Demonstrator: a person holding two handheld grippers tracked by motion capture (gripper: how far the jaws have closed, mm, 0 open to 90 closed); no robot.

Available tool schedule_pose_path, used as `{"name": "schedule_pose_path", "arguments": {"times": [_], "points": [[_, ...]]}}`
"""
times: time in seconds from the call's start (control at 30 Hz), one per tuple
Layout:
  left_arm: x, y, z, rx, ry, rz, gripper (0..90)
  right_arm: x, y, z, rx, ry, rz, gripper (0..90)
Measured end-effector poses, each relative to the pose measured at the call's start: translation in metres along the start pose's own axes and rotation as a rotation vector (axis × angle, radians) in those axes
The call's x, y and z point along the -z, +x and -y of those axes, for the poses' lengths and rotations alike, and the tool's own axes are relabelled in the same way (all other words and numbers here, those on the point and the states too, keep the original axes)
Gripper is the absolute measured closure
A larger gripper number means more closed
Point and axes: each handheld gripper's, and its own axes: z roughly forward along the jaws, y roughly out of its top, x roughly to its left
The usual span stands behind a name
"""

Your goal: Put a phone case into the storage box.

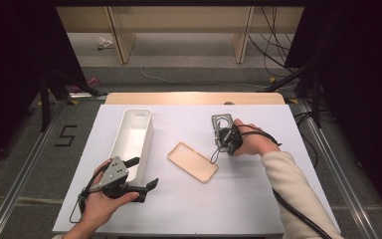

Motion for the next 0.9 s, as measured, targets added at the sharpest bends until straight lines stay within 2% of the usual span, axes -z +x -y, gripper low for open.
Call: {"name": "schedule_pose_path", "arguments": {"times": [0.03,0.37,0.53,0.83,0.9], "points": [[0.0000,0.0000,0.0000,0.001,-0.001,0.001,7.6,0.0003,-0.0002,-0.0003,0.001,0.005,-0.019,59.9],[0.0002,-0.0004,-0.0003,-0.001,-0.002,0.001,7.7,-0.0002,-0.0012,-0.0006,0.008,0.001,-0.064,72.2],[0.0003,-0.0003,-0.0003,0.000,-0.003,0.002,8.0,-0.0002,-0.0022,0.0006,-0.020,-0.004,-0.097,79.0],[0.0003,-0.0006,-0.0005,-0.003,-0.004,0.003,8.1,-0.0006,-0.0019,0.0007,-0.019,-0.004,-0.099,84.6],[0.0003,-0.0009,-0.0004,-0.001,-0.004,0.003,8.1,-0.0003,-0.0020,0.0001,-0.006,0.001,-0.099,85.7]]}}
